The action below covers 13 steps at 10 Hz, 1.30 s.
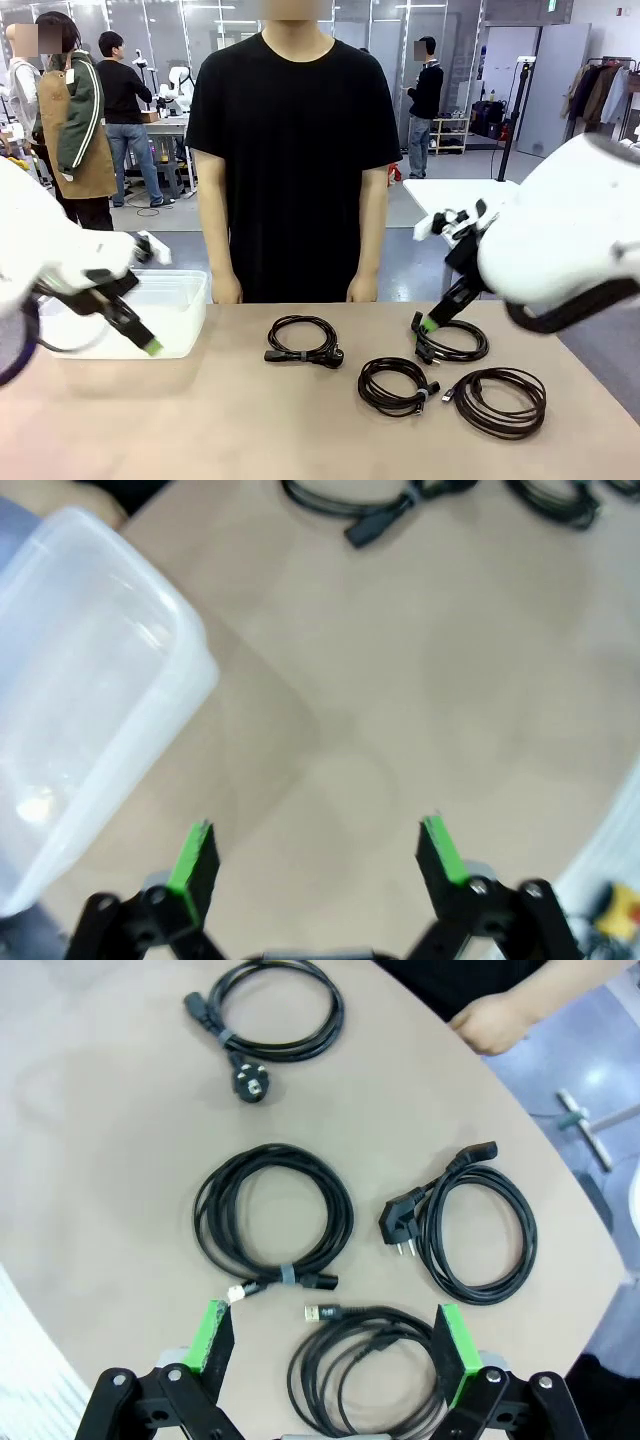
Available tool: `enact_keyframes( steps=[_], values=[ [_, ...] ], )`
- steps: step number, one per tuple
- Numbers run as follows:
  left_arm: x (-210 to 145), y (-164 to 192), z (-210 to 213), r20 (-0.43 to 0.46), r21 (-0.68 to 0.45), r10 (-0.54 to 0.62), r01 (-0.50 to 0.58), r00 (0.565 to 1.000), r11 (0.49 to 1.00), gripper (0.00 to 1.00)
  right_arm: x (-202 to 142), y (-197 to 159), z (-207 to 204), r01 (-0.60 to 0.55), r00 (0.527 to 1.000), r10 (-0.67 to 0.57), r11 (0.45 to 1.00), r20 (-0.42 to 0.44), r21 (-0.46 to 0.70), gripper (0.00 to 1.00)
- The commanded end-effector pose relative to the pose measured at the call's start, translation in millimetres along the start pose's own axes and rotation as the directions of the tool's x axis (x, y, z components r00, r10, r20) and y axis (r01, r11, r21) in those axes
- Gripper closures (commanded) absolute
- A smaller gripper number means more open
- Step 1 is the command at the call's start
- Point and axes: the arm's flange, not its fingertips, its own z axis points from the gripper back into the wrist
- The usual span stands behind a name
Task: Organize and store the cables.
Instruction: Place the Power Cable into the Organizing box.
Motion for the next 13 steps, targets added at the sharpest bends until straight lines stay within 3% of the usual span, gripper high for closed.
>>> enact_keyframes(
  steps=[1,3,5,8,9,10,13],
  values=[
    [-24.0,41.1,56.8,0.021,-0.068,-0.088,0.089,0.996,0.994,0.0,-22.1,-32.4,44.2,-0.066,0.998,0.065,0.99,0.014,0.121,0.0],
    [-62.8,69.2,88.6,0.081,-0.102,-0.139,0.147,0.987,0.984,0.0,-55.3,-46.4,83.9,-0.076,0.995,0.067,0.992,0.079,0.103,0.0],
    [-109.5,93.4,111.1,0.167,-0.139,-0.148,0.172,0.975,0.975,0.0,-113.2,-51.6,115.1,-0.071,0.995,0.062,0.991,0.079,0.117,0.0],
    [-166.4,118.9,123.0,0.313,-0.187,0.033,0.028,0.949,0.982,0.0,-201.8,-53.6,143.1,0.033,0.989,-0.046,0.995,0.14,0.091,0.0],
    [-178.6,124.2,118.6,0.316,-0.175,0.105,-0.051,0.943,0.983,0.0,-226.6,-53.4,140.4,0.096,0.978,-0.108,0.992,0.177,0.076,0.0],
    [-187.5,124.8,107.5,0.33,-0.201,0.138,-0.074,0.934,0.977,0.0,-246.1,-50.2,136.5,0.122,0.962,-0.136,0.99,0.238,0.072,0.0],
    [-198.6,119.6,92.7,0.343,-0.21,0.205,-0.138,0.916,0.968,0.0,-270.5,-37.7,124.2,0.171,0.938,-0.183,0.983,0.294,0.067,0.0]
  ],
)
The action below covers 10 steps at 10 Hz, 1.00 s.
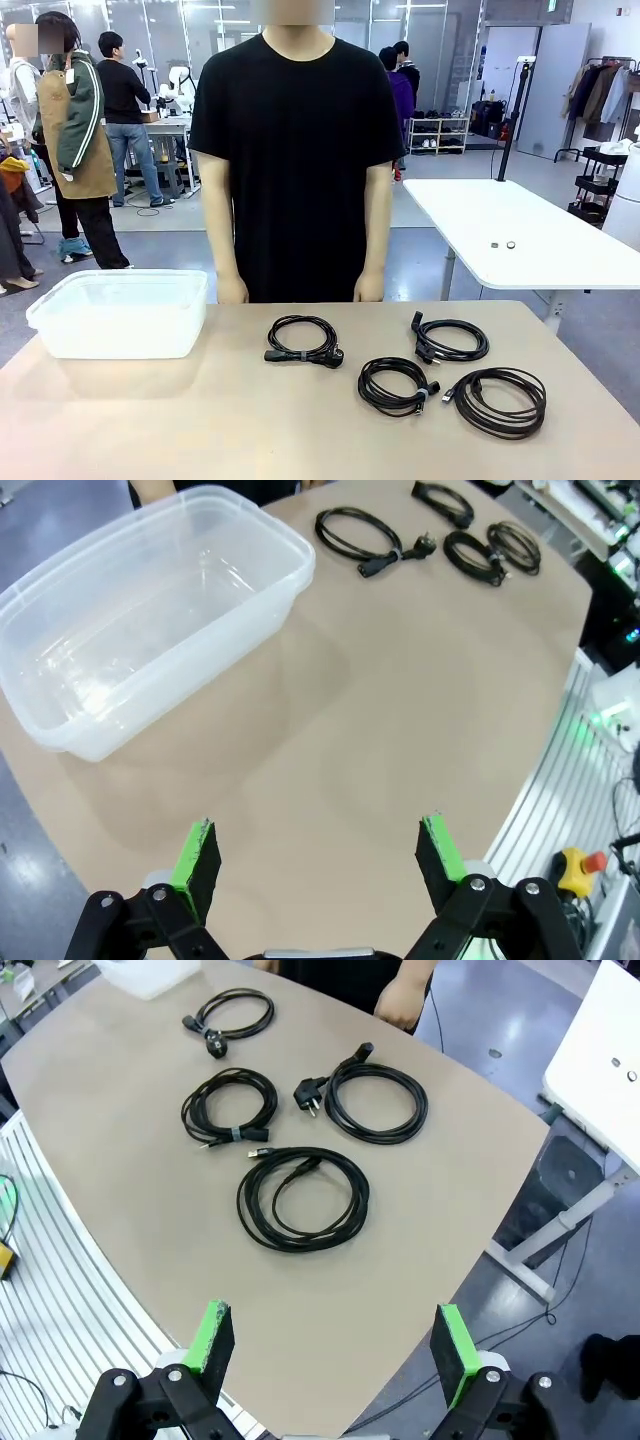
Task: Organize and store the cables.
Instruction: Place the Power Cable into the Organizing box.
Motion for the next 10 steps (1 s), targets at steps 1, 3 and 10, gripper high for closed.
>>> enact_keyframes(
  steps=[1,3,10],
  values=[
    [1.3,-6.1,-6.8,0.023,0.016,-0.023,0.022,0.999,1.0,0.0,-46.1,67.4,-56.9,-0.013,1.0,0.013,1.0,0.028,0.005,0.0],
    [0.0,0.0,0.0,0.0,0.0,0.0,0.0,1.0,1.0,0.0,0.0,0.0,0.0,0.0,1.0,0.0,1.0,0.0,0.0,0.0],
    [0.0,0.0,0.0,0.0,0.0,0.0,0.0,1.0,1.0,0.0,0.0,0.0,0.0,0.0,1.0,0.0,1.0,0.0,0.0,0.0]
  ],
)
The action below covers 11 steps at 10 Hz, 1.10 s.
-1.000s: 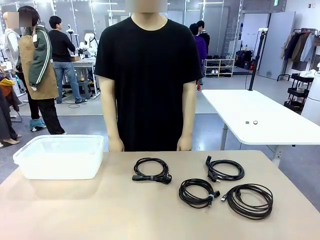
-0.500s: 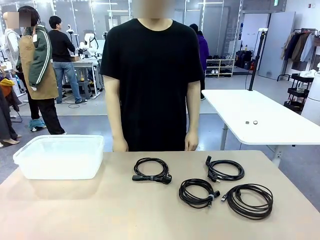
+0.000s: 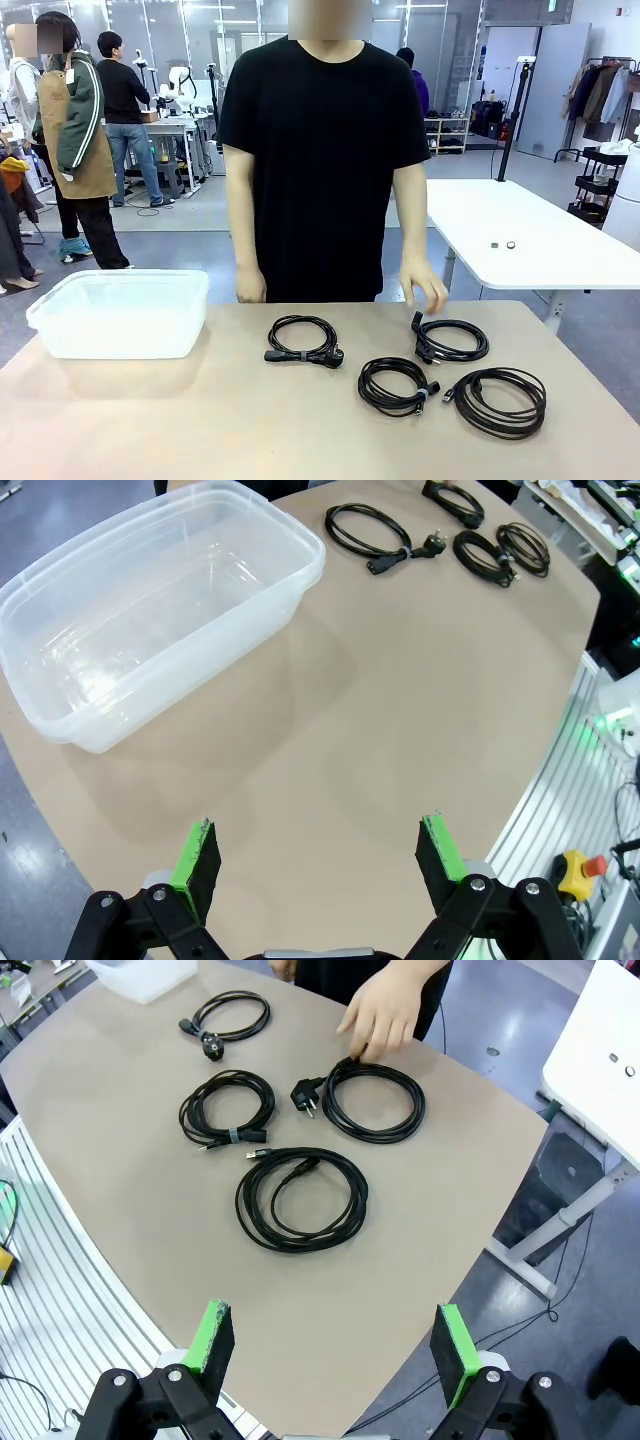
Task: Organize and store the cables.
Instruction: Place the Power Cable into the Organizing box.
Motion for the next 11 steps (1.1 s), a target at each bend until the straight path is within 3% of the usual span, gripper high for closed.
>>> enact_keyframes(
  steps=[1,3,5,7,11],
  values=[
    [-1.5,1.5,-0.3,0.015,-0.019,-0.015,0.015,1.0,1.0,0.0,-0.3,0.0,1.0,-0.012,1.0,0.012,1.0,0.004,0.004,0.0],
    [0.0,0.0,0.0,0.0,0.0,0.0,0.0,1.0,1.0,0.0,-0.3,0.0,1.0,-0.012,1.0,0.012,1.0,0.004,0.004,0.0],
    [23.8,-23.3,-5.8,-0.088,0.016,-0.094,0.095,0.992,0.995,0.0,-0.3,0.0,1.0,-0.012,1.0,0.012,1.0,0.004,0.004,0.0],
    [65.2,-40.6,-13.4,-0.161,0.008,-0.159,0.162,0.974,0.987,0.0,-0.3,0.0,1.0,-0.012,1.0,0.012,1.0,0.004,0.004,0.0],
    [159.3,-85.6,-48.0,-0.315,-0.01,-0.307,0.32,0.898,0.947,0.0,-0.3,0.0,1.0,-0.012,1.0,0.012,1.0,0.004,0.004,0.0]
  ],
)
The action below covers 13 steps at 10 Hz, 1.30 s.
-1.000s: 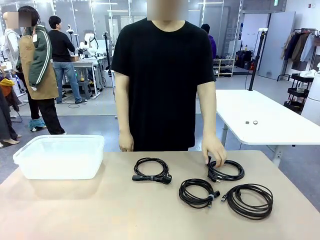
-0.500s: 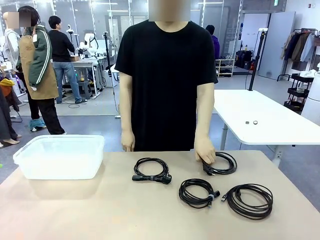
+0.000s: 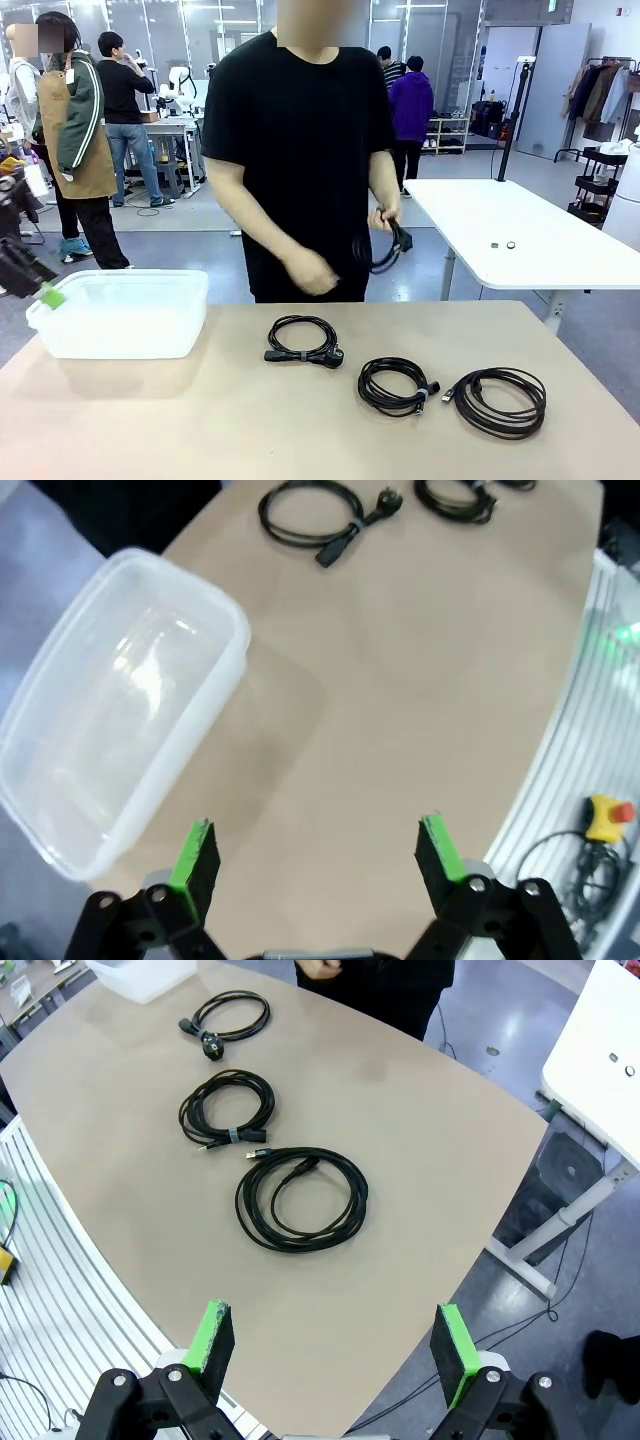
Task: Organize and store the cables.
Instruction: Place the Power Cable into the Organizing box.
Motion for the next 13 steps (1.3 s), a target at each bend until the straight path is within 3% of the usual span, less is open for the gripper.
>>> enact_keyframes(
  steps=[1,2,4,7,9,10,11,13],
  values=[
    [28.5,2.7,-4.6,-0.083,-0.013,-0.033,0.032,0.996,0.999,0.0,-0.6,-0.3,0.9,-0.012,1.0,0.012,1.0,0.005,0.005,0.0],
    [52.9,-6.8,-13.5,-0.084,-0.006,-0.03,0.03,0.996,1.0,0.0,-0.6,-0.3,0.9,-0.012,1.0,0.012,1.0,0.005,0.005,0.0],
    [121.1,-44.4,-56.8,-0.17,0.08,-0.071,0.085,0.983,0.993,0.0,-0.6,-0.3,0.9,-0.012,1.0,0.012,1.0,0.005,0.005,0.0],
    [213.7,-95.7,-160.6,-0.254,0.096,-0.258,0.29,0.932,0.952,0.0,-0.6,-0.3,0.9,-0.012,1.0,0.012,1.0,0.005,0.005,0.0],
    [243.5,-103.2,-203.0,-0.227,0.064,-0.325,0.347,0.918,0.936,0.0,-0.6,-0.3,0.9,-0.012,1.0,0.012,1.0,0.005,0.005,0.0],
    [254.3,-104.7,-229.1,-0.251,0.01,-0.401,0.416,0.881,0.909,0.0,-0.6,-0.3,0.9,-0.012,1.0,0.012,1.0,0.005,0.005,0.0],
    [263.9,-106.2,-261.4,-0.261,-0.086,-0.518,0.515,0.814,0.853,0.0,-0.6,-0.3,0.9,-0.012,1.0,0.012,1.0,0.005,0.005,0.0],
    [274.0,-113.2,-283.0,-0.3,-0.131,-0.581,0.57,0.757,0.811,0.0,-0.6,-0.3,0.9,-0.012,1.0,0.012,1.0,0.005,0.005,0.0]
  ],
)
